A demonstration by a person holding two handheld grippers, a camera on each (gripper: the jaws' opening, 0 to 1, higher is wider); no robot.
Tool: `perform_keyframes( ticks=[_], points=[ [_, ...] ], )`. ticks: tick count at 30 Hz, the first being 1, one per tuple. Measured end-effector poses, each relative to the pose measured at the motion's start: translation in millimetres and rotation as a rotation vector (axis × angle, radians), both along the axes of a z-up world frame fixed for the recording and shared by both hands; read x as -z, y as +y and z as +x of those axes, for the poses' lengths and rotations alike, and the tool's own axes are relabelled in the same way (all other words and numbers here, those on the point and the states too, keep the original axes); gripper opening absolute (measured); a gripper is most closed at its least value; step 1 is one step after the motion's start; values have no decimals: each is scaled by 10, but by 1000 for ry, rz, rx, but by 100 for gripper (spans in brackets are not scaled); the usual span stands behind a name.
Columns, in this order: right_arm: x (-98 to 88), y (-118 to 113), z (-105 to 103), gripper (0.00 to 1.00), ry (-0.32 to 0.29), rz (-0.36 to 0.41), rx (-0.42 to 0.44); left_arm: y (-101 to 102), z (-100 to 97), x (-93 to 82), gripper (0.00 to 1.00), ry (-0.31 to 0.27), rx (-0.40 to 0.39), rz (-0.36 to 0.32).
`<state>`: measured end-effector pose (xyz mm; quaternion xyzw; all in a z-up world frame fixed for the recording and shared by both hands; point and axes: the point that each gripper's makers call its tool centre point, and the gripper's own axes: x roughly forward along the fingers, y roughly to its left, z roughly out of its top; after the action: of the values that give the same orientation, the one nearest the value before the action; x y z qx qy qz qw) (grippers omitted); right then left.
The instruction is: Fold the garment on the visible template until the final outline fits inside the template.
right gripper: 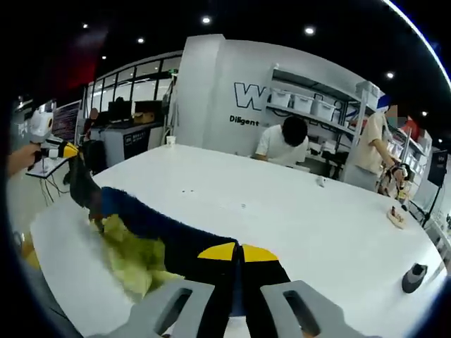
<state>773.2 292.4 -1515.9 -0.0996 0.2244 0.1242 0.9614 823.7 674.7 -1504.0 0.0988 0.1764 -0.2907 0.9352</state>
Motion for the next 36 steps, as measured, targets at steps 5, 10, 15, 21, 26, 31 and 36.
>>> perform_keyframes(
  ticks=[5, 10, 15, 21, 26, 31, 36],
  points=[
    [-234, -289, -129, 0, -43, -6, 50, 237, -188, -214, 0, -24, -30, 2],
    [-438, -528, -289, 0, -71, 3, 98, 296, -391, -397, 0, -49, -55, 14],
    [-568, -681, -425, 0, -90, -16, 122, 474, -561, -433, 0, -51, -90, 32],
    [-525, -830, -572, 0, -80, -12, 154, 692, -743, -364, 0, -27, -133, 43],
    [-250, -886, -691, 0, -25, -4, 170, 1044, -884, 23, 0, 58, -214, 97],
    [38, -858, -690, 0, 34, -1, 162, 1183, -772, 342, 0, 129, -248, 127],
    [142, -832, -698, 0, 63, -2, 164, 1178, -665, 362, 9, 127, -260, 83]
  ],
)
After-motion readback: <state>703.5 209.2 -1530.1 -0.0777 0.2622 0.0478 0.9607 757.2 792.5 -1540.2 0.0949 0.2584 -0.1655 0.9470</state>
